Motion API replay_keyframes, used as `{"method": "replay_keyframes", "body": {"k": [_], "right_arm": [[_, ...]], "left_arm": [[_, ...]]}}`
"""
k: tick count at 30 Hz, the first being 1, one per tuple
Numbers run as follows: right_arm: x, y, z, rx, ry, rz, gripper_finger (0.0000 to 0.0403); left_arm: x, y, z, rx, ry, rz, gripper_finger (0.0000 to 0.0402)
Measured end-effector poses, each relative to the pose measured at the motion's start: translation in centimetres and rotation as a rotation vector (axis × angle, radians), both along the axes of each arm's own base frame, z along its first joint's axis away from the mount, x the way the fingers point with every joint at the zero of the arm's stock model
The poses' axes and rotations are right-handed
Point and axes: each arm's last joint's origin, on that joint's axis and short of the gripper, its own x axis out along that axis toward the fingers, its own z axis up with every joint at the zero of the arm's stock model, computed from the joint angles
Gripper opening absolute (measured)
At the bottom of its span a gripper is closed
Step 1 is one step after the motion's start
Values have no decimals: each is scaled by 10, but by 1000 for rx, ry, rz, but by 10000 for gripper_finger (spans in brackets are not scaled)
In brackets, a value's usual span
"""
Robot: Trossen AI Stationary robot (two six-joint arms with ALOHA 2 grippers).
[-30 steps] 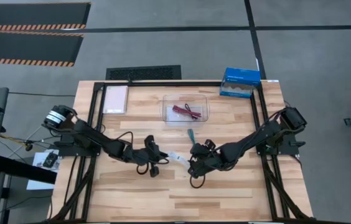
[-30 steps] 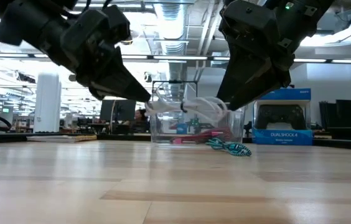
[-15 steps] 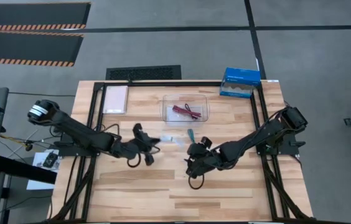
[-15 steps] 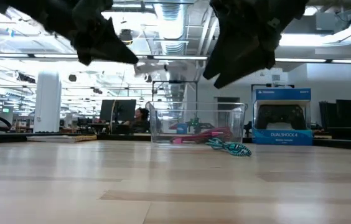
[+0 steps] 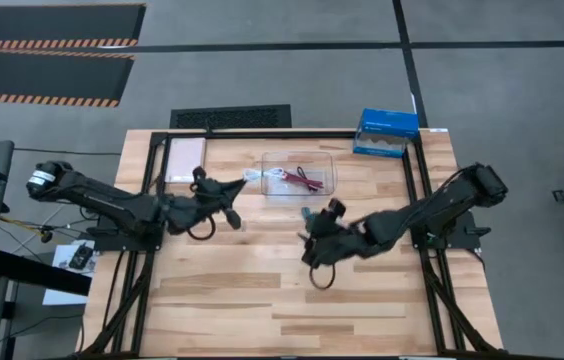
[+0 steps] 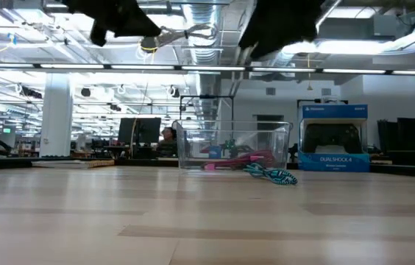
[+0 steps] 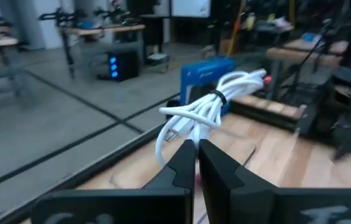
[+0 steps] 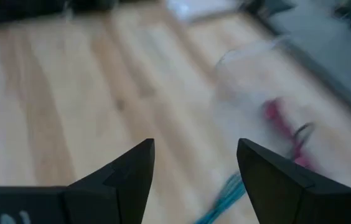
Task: Pick and place USB-C Cables
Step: Put the white charger cable into the transparent bin
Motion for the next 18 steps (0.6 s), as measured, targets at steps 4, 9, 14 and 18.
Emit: {"method": "replay_keyframes", "body": {"k": [4,9,14,18], "right_arm": [[-21,-27,38,-75,-80,-67,255],[-59,-57,79,-133,-166,-106,255],[-94,-84,88,-162,-371,-149,255],[-112,-102,70,-179,-538,-149,255]], "left_arm": [[4,22,12,-3,-94,-61,0],[7,51,22,-8,-228,-130,0],[12,76,30,-15,-401,-197,0],[19,93,26,-52,-499,-245,0]]}}
